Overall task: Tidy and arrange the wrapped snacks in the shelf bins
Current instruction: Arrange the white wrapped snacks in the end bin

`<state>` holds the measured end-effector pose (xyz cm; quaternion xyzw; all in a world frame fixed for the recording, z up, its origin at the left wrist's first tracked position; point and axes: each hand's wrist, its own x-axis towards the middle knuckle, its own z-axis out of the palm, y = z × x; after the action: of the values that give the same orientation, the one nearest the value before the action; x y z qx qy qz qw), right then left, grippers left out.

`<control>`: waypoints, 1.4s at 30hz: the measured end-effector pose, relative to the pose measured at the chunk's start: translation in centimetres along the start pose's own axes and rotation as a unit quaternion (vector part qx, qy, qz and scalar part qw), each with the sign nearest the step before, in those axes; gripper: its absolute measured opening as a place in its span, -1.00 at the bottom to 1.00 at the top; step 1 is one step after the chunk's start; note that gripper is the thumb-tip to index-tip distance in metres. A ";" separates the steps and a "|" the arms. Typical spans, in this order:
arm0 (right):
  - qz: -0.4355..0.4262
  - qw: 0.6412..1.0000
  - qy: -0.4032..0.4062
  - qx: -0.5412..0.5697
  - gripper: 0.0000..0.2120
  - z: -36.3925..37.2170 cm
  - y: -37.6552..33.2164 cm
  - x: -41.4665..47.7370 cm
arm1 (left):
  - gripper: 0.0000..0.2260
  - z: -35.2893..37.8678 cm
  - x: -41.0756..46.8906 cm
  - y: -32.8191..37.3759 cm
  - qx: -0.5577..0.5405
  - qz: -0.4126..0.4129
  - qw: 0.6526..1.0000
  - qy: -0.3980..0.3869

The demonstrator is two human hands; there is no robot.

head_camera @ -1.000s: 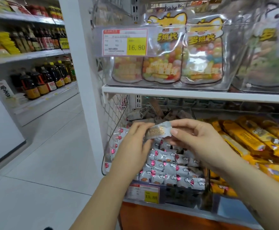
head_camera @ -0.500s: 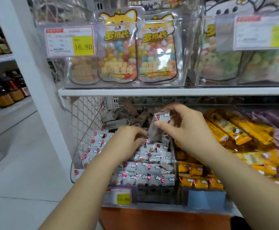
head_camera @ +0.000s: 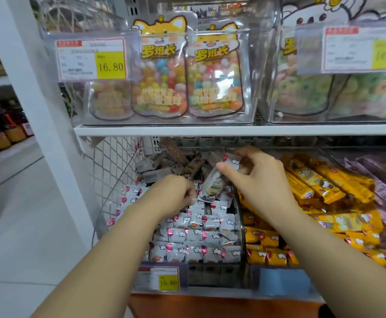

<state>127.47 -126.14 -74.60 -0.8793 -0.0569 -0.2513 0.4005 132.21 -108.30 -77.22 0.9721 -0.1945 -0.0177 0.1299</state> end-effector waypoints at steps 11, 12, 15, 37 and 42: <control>0.017 1.000 -0.006 0.001 -0.74 0.8 -0.1 0.2 | -0.88 0.1 -0.7 -0.5 -0.020 -0.001 1.000 0.015; 0.014 1.000 -0.014 -0.009 -0.75 0.9 -0.1 0.2 | -0.89 0.0 -0.6 -0.5 -0.021 0.000 1.000 0.015; -0.005 0.997 -0.035 -0.067 -0.70 0.8 0.2 0.4 | -0.90 0.0 -0.6 -0.5 -0.020 0.000 1.000 0.015; -0.147 0.827 -0.283 -0.462 -0.77 4.0 0.0 -0.3 | -0.89 1.0 -1.0 -0.5 -0.007 0.006 1.000 0.023; -0.118 0.884 -0.286 -0.350 -0.73 3.4 0.9 -0.1 | -0.87 1.2 -1.3 -0.7 -0.045 -0.007 0.998 0.031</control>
<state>128.95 -124.28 -77.13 -0.9828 -0.1809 -0.0381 0.0005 131.20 -107.47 -78.59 0.9667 -0.1826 0.0032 0.1795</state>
